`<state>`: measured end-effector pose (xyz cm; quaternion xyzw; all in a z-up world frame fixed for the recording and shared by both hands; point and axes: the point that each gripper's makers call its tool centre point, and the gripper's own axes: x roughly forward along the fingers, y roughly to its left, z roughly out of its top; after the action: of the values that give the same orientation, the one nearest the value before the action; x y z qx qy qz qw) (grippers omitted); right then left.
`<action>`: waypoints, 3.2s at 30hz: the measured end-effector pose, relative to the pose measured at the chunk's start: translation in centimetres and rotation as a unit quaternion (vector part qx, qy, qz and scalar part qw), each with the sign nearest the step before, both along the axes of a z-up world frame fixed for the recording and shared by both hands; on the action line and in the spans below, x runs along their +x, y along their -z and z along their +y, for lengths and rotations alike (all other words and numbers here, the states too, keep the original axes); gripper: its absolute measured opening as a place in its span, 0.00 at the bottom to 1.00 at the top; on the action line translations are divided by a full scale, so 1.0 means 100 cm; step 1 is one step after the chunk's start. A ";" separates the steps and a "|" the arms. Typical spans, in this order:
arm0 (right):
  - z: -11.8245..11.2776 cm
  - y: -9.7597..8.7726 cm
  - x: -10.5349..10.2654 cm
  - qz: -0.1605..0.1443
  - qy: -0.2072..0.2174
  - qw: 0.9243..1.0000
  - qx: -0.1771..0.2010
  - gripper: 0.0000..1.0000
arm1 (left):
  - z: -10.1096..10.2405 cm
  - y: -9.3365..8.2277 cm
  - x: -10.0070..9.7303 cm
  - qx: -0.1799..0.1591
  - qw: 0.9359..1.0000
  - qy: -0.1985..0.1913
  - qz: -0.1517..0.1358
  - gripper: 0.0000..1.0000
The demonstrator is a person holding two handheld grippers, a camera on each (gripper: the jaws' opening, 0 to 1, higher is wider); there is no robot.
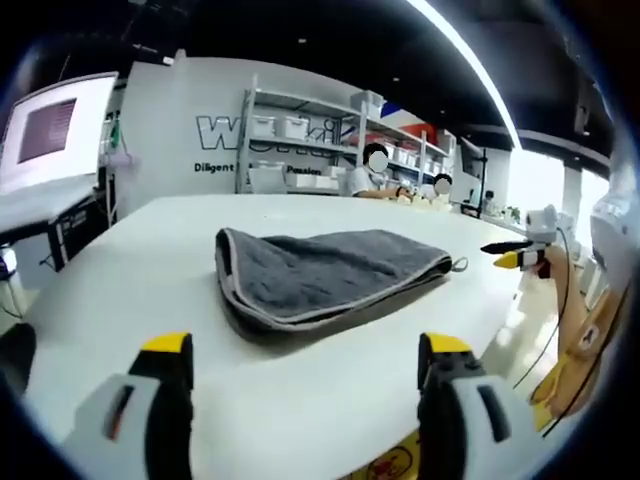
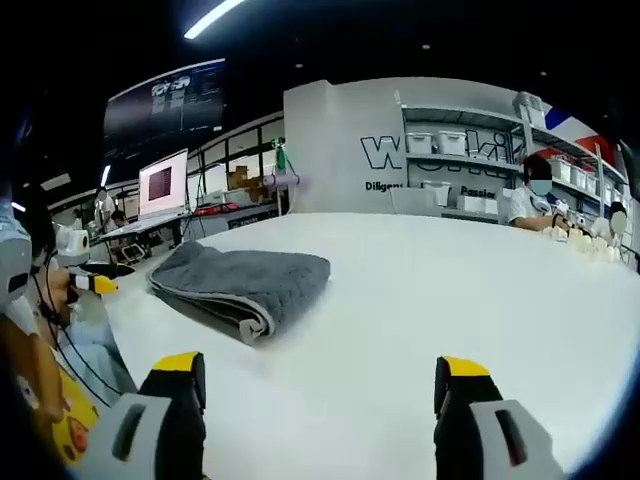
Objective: Fold the towel on the table until its edges align and the towel forms a compact rectangular stack.
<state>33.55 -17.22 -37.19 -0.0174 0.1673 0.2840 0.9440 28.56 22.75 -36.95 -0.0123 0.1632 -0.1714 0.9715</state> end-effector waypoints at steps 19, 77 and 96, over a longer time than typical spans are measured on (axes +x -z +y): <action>0.046 -0.028 0.022 0.007 -0.056 0.989 0.135 1.00 | 0.000 0.003 0.004 -0.008 1.000 0.004 -0.003 0.98; 0.089 0.021 0.109 0.206 -0.111 0.967 0.105 0.11 | 0.003 -0.008 0.005 -0.039 0.998 0.011 -0.049 0.99; -0.046 0.001 0.109 0.167 0.002 0.981 0.103 0.11 | -0.021 -0.011 0.009 -0.030 0.998 0.031 -0.044 0.99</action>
<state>44.47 -21.79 -37.27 0.1275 0.2928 0.2963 0.9001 29.48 20.60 -35.86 -0.0292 0.1151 -0.2064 0.9712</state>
